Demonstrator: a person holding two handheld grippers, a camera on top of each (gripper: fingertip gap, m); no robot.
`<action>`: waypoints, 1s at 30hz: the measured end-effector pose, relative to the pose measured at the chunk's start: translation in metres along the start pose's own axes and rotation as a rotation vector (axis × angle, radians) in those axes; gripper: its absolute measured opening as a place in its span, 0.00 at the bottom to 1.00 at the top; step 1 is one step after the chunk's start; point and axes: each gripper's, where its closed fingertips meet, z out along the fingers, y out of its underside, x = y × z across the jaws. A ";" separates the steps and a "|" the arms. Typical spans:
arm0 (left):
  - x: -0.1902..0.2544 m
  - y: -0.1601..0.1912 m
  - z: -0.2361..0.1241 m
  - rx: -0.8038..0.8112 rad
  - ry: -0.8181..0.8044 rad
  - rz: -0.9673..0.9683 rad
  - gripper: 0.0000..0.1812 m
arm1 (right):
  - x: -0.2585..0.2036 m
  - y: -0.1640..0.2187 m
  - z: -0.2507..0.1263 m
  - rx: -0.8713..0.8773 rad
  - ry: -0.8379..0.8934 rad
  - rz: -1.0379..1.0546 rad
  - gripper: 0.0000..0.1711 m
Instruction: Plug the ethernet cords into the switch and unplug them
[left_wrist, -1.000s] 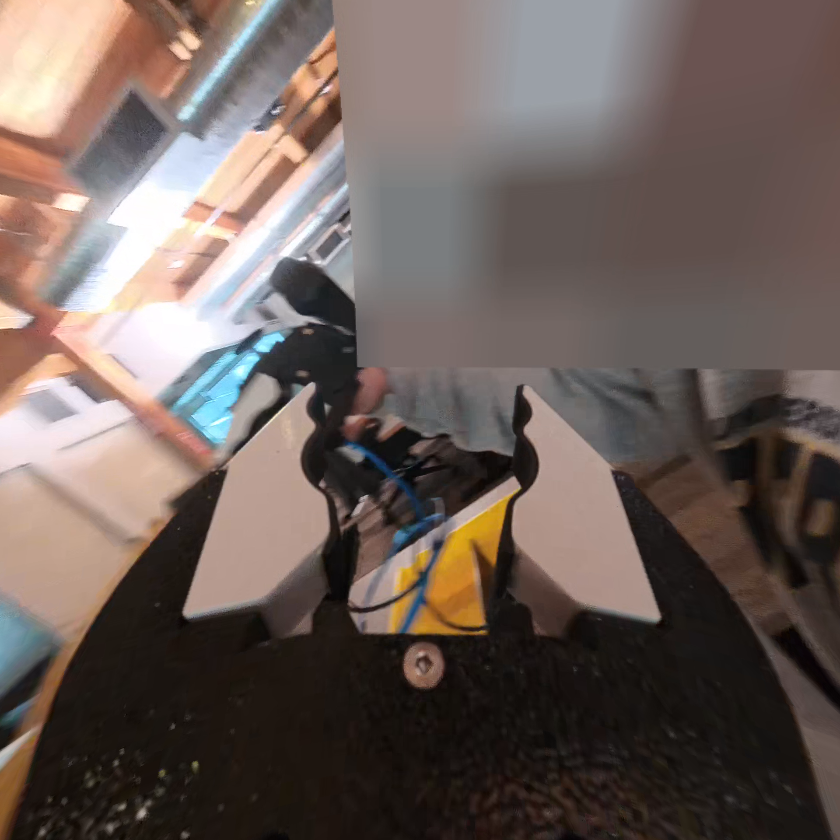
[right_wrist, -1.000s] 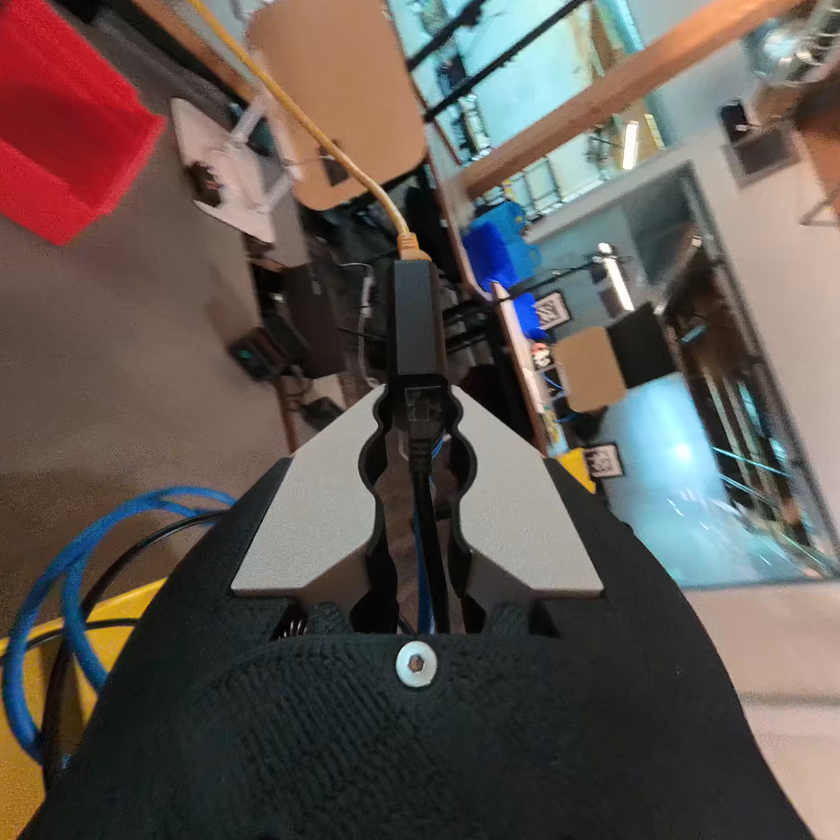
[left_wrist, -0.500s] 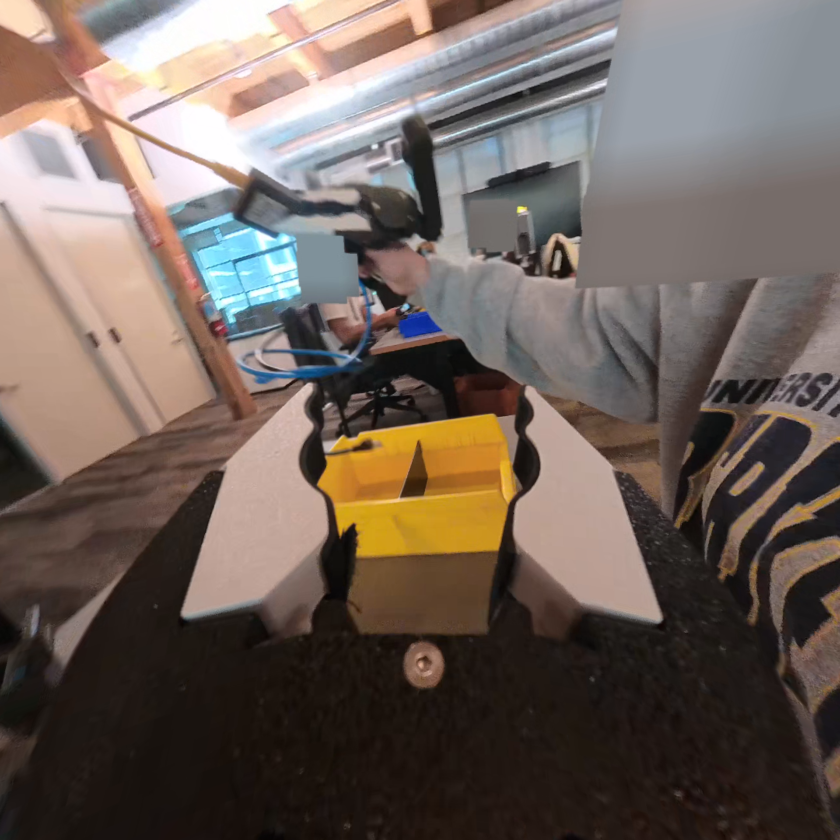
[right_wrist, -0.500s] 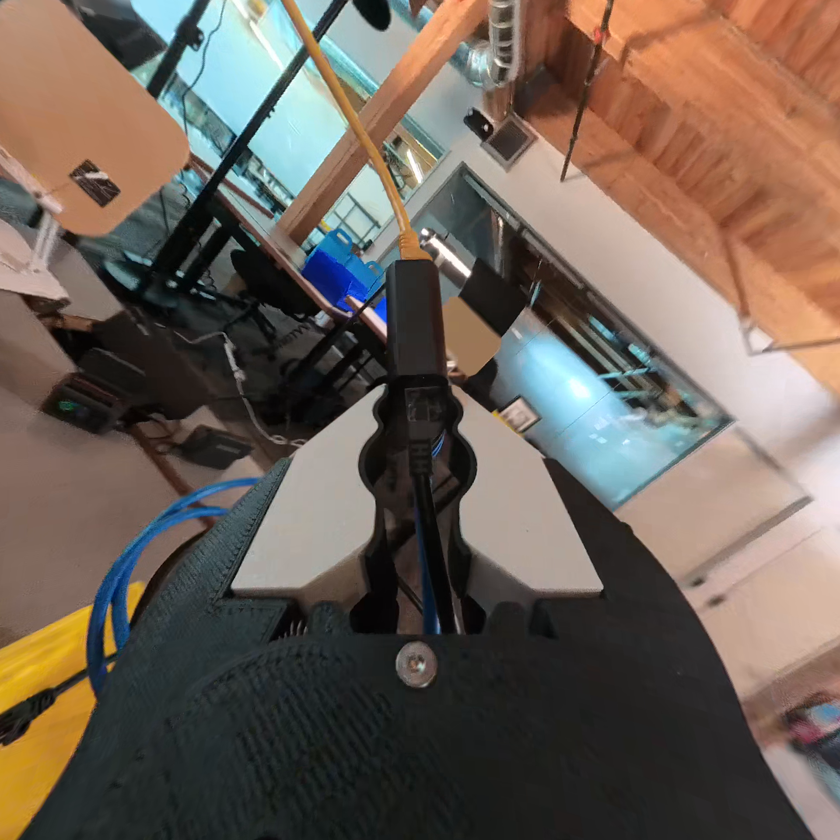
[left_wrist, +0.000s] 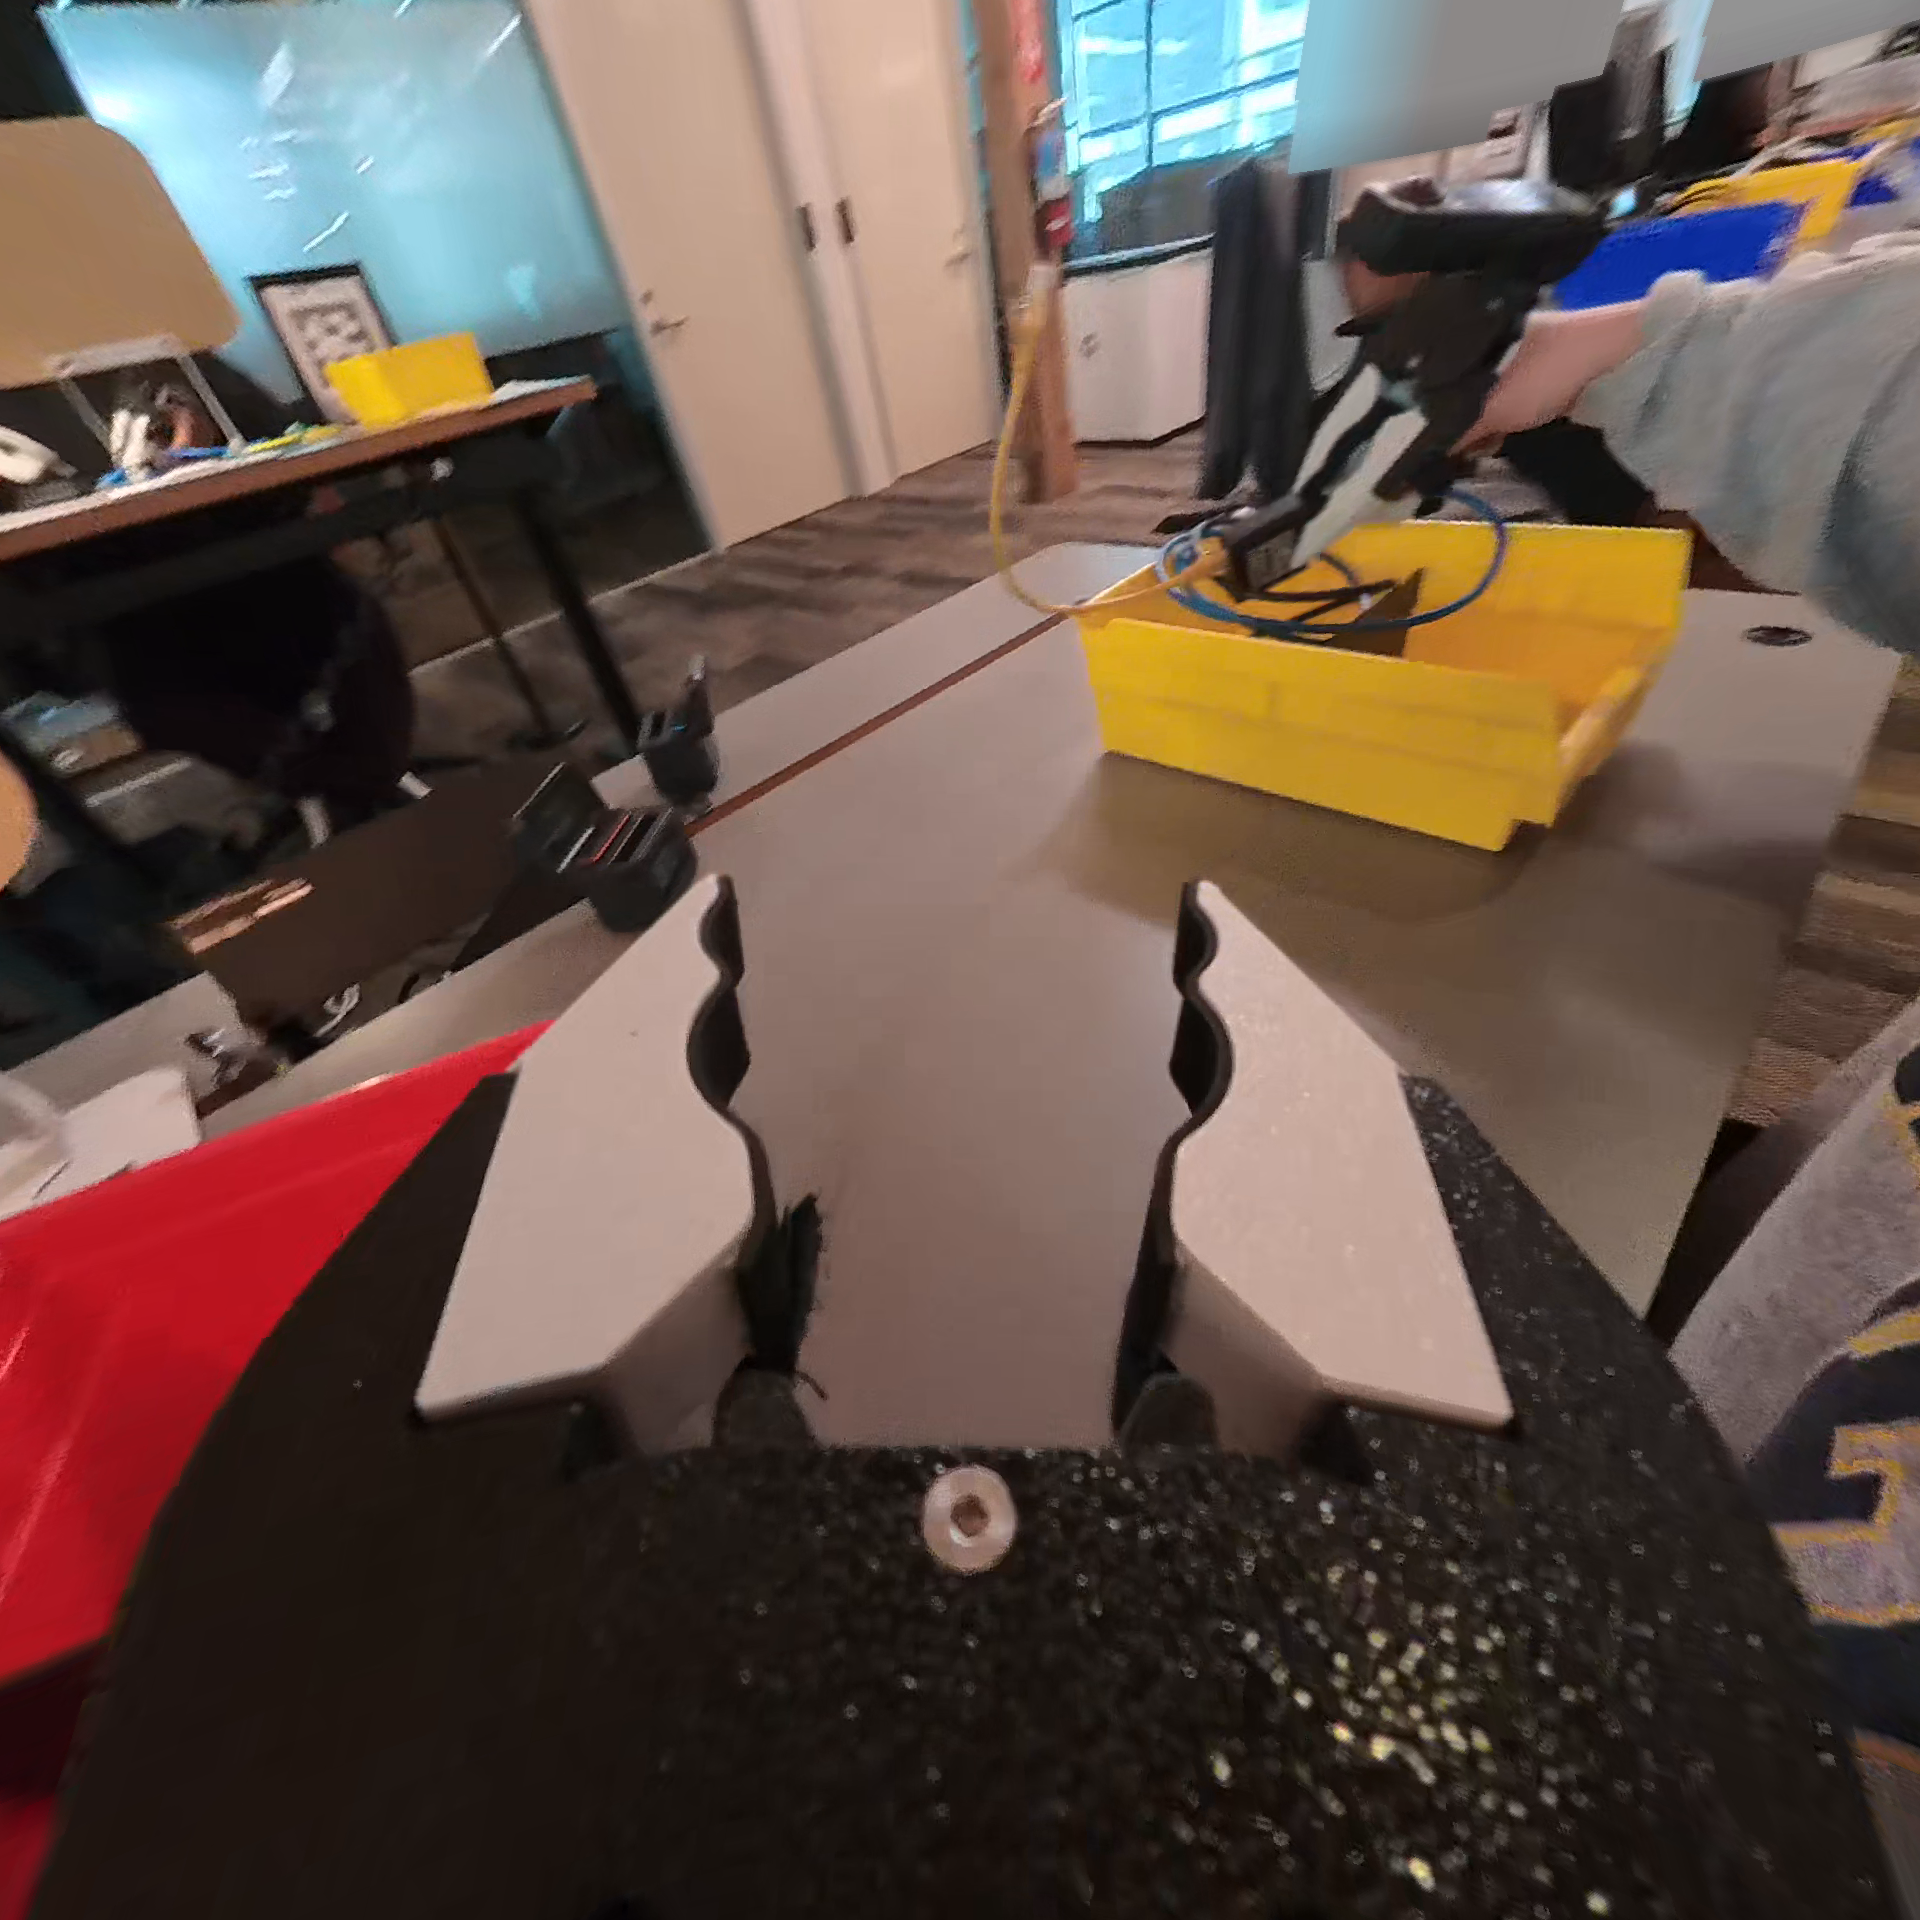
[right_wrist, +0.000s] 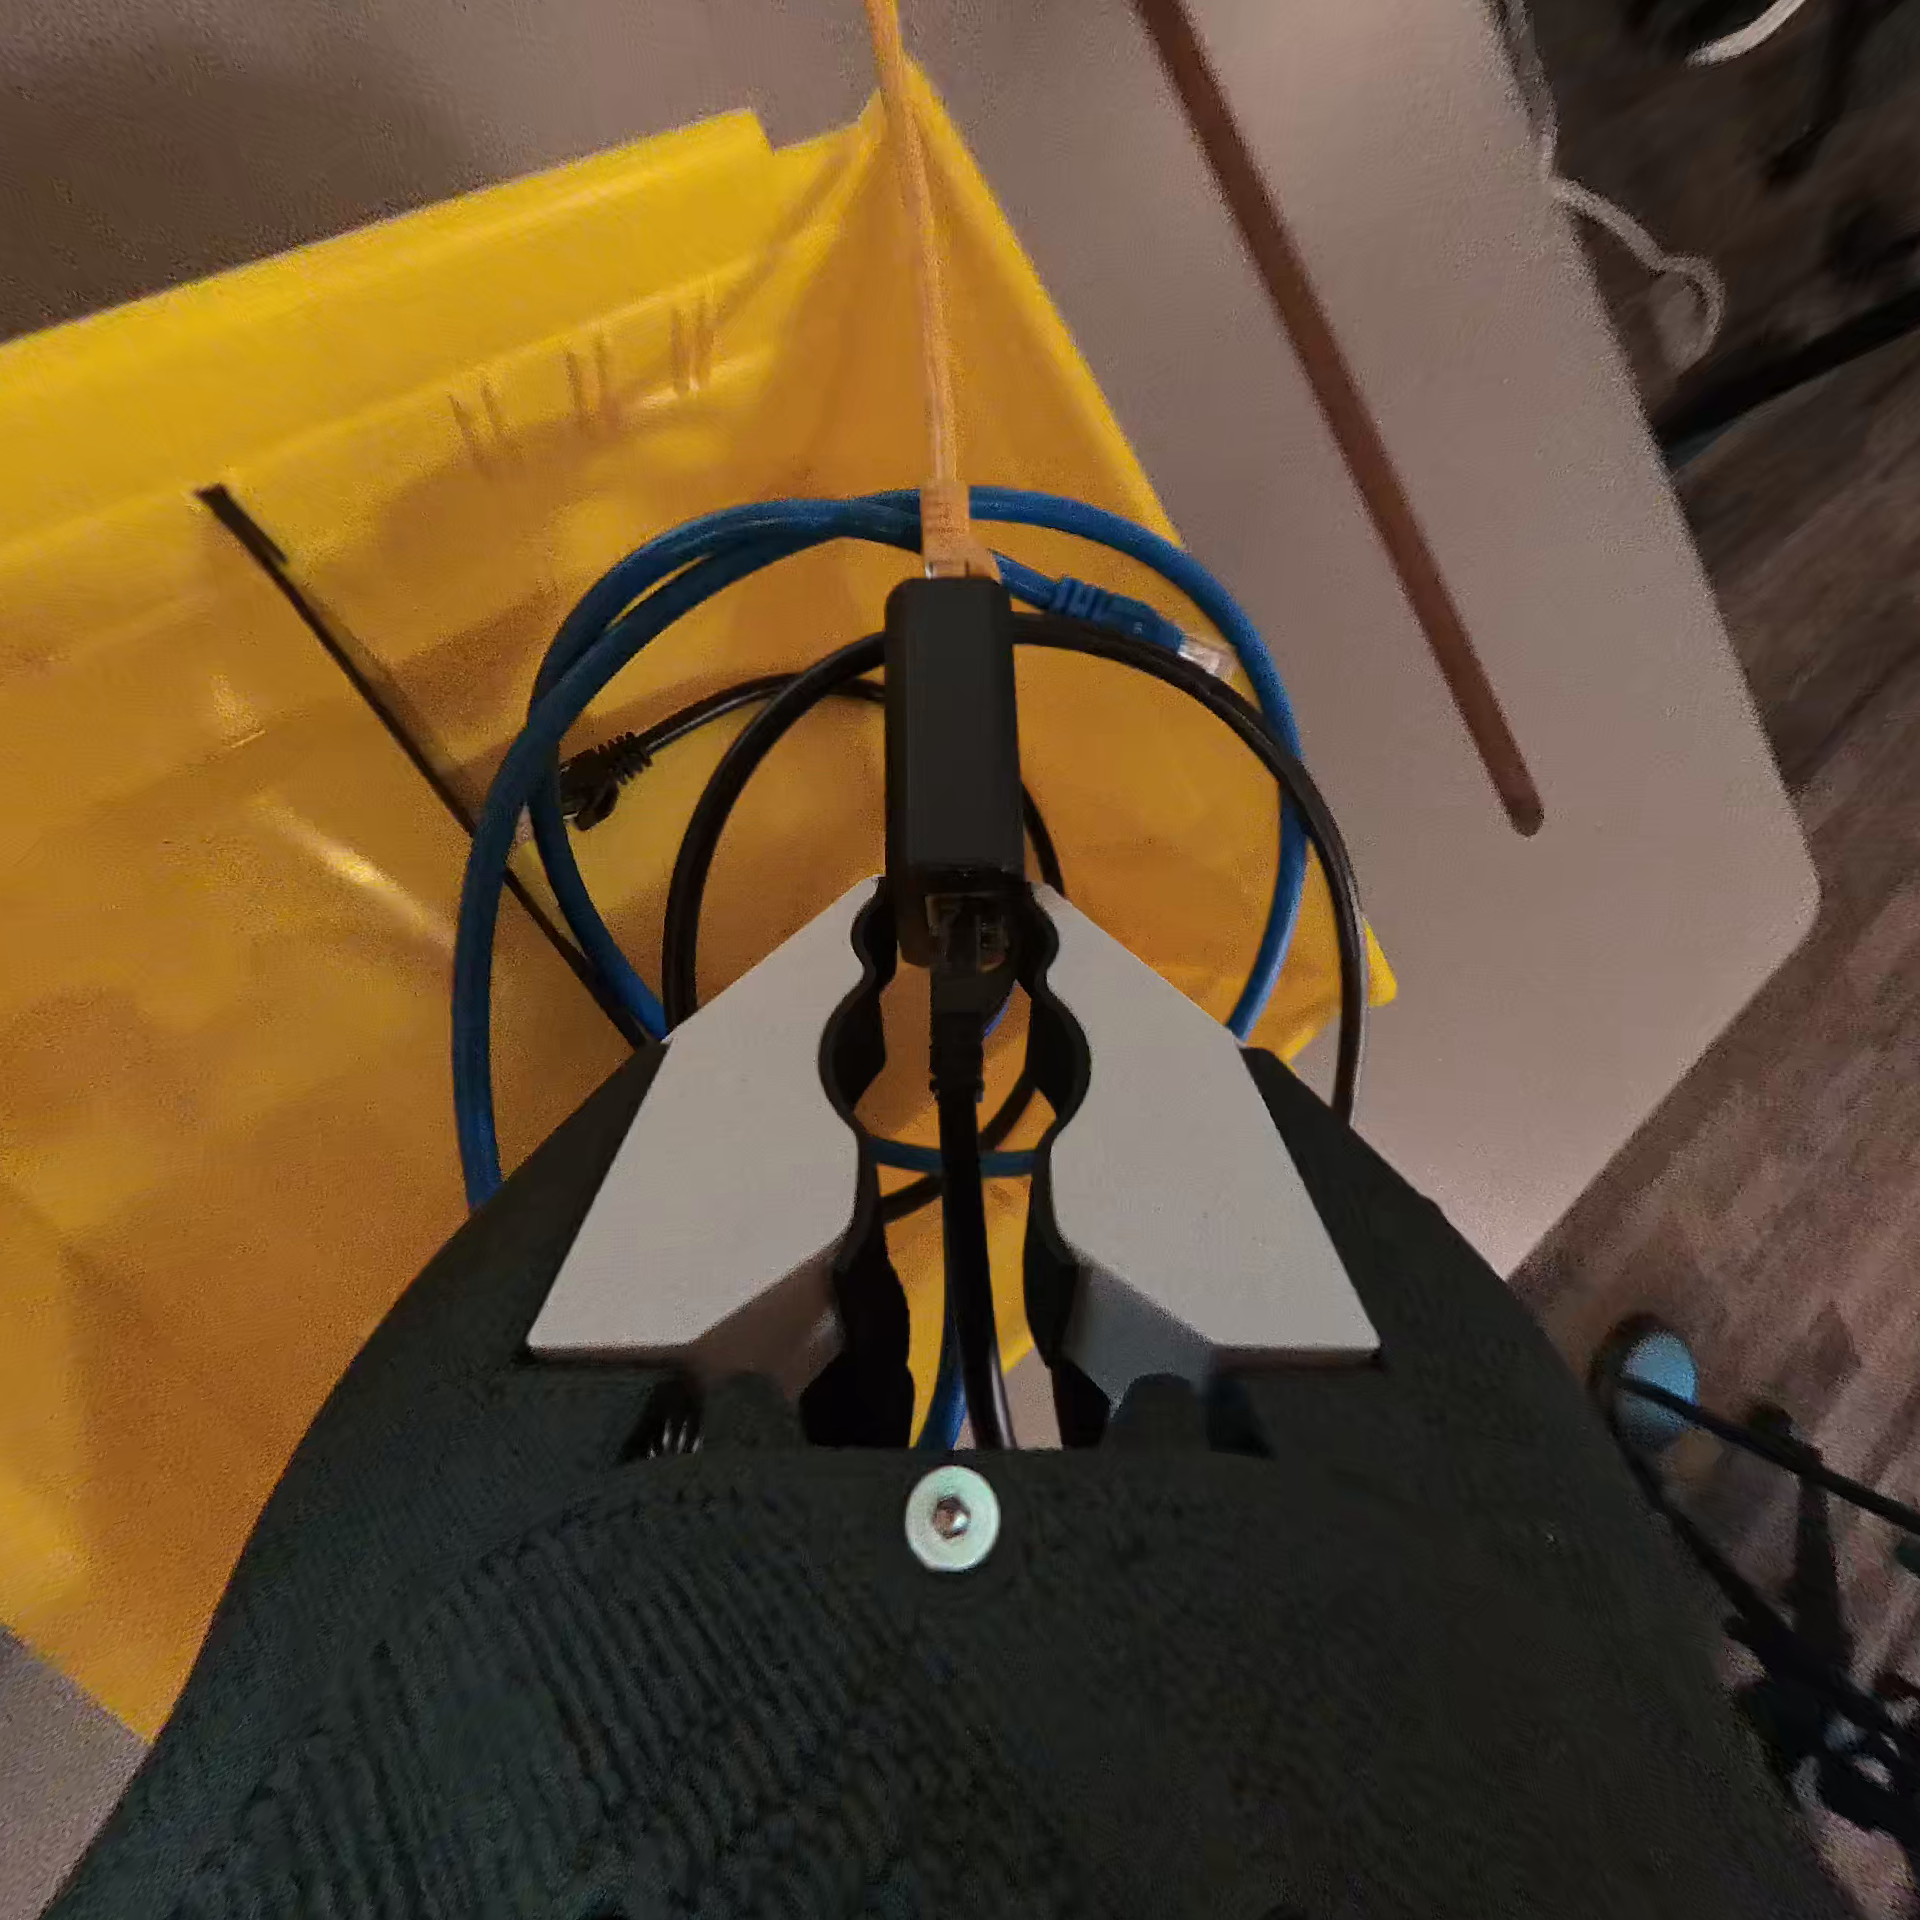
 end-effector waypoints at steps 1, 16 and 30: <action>-0.004 0.002 -0.003 -0.009 -0.021 -0.009 0.45 | -0.002 0.001 0.007 -0.051 -0.020 -0.004 0.13; -0.024 0.033 -0.008 -0.260 -0.208 0.098 0.46 | -0.022 0.038 0.052 -0.468 -0.186 -0.030 0.13; -0.085 0.107 -0.056 -0.632 -0.419 -0.003 0.81 | -0.004 0.039 -0.105 0.037 0.085 0.522 0.83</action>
